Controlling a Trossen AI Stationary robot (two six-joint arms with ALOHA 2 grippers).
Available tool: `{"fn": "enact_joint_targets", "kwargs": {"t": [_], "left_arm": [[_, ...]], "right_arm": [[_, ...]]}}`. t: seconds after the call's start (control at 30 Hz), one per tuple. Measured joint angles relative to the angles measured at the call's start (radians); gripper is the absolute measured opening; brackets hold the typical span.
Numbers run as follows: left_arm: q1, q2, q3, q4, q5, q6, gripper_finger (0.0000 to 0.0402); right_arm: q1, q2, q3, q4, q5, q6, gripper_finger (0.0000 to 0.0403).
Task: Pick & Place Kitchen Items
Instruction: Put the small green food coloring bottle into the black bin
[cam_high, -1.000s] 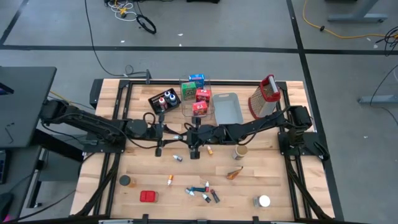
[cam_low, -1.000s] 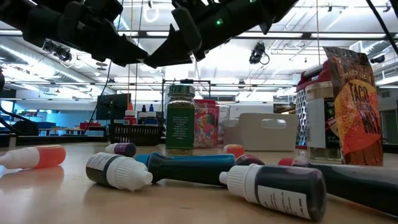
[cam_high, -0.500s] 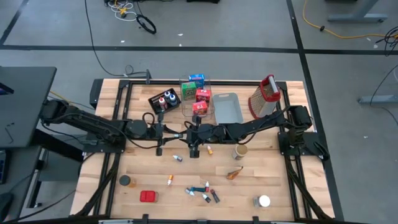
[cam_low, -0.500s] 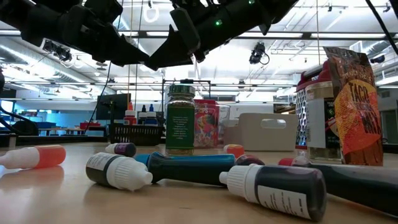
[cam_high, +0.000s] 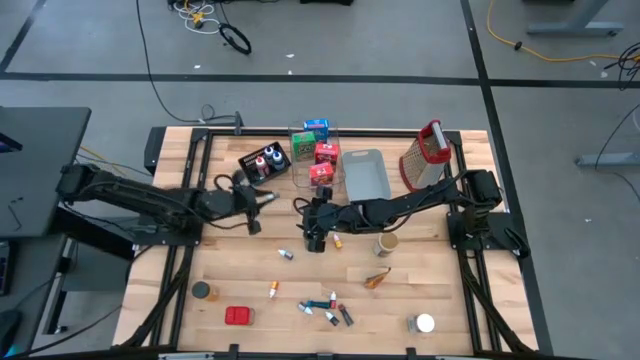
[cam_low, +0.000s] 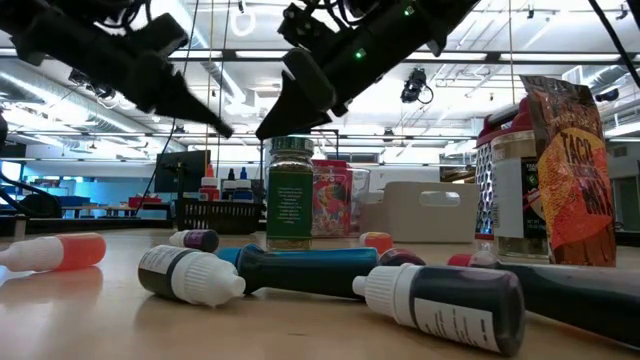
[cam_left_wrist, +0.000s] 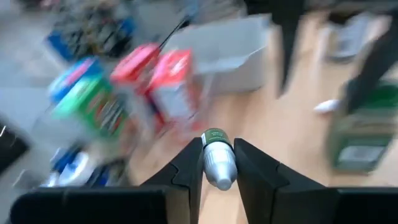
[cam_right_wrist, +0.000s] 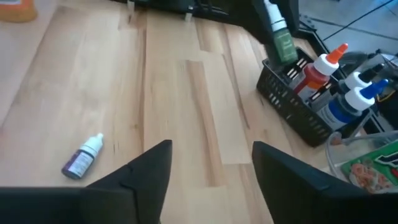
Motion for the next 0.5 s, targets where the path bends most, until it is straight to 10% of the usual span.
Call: {"fn": "enact_joint_targets", "kwargs": {"t": [0.5], "left_arm": [[0.360, -0.083, 0.000, -0.377, -0.078, -0.279, 0.0082]], "right_arm": [[0.001, 0.000, 0.000, 0.020, 0.000, -0.002, 0.0247]]}}
